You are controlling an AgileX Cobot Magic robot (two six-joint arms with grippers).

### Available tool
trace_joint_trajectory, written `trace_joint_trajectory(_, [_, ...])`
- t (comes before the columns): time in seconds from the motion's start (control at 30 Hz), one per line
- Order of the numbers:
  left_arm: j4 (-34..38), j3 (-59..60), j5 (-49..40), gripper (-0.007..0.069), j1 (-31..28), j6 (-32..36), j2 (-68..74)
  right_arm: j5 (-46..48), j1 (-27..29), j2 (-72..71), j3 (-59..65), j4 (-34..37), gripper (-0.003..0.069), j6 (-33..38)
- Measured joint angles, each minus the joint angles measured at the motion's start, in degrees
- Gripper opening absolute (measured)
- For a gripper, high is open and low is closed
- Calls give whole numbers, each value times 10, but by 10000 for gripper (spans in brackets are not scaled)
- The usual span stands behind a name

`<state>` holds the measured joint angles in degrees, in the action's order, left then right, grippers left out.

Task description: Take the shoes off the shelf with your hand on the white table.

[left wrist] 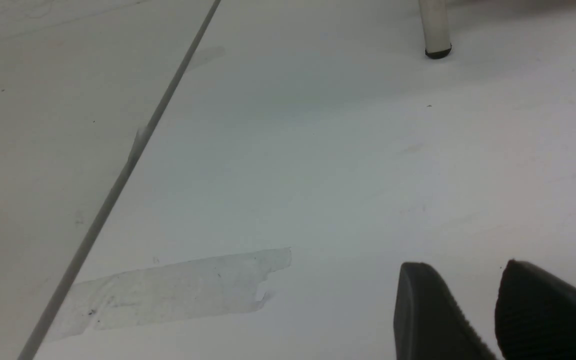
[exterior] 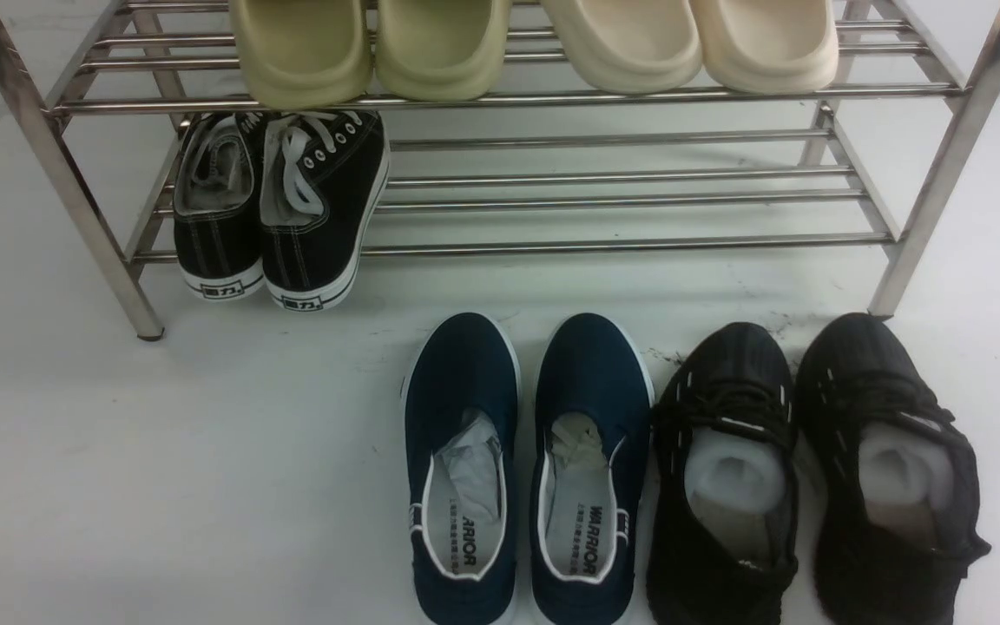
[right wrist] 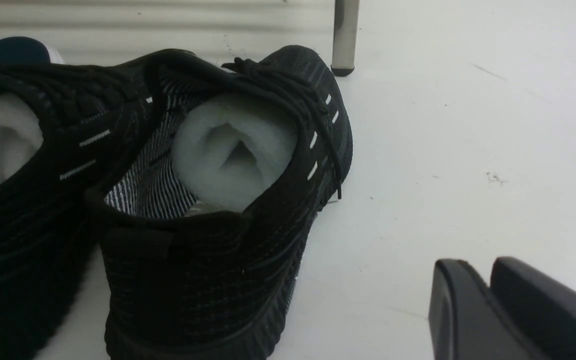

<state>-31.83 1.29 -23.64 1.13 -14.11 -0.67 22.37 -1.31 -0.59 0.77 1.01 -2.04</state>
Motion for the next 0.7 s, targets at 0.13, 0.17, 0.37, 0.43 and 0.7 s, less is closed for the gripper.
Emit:
trace_joint_trajectory(0.13, [0,0,0,242,0,0,0,0,0,0,0,0,120,0])
trace_joint_trajectory(0.17, [0,0,0,242,0,0,0,0,0,0,0,0,120,0])
trace_joint_trajectory(0.37, [0,0,0,242,0,0,0,0,0,0,0,0,128,0])
trace_joint_trajectory(0.43, [0,0,0,242,0,0,0,0,0,0,0,0,131,0])
trace_joint_trajectory(0.7, [0,0,0,242,0,0,0,0,0,0,0,0,140,0])
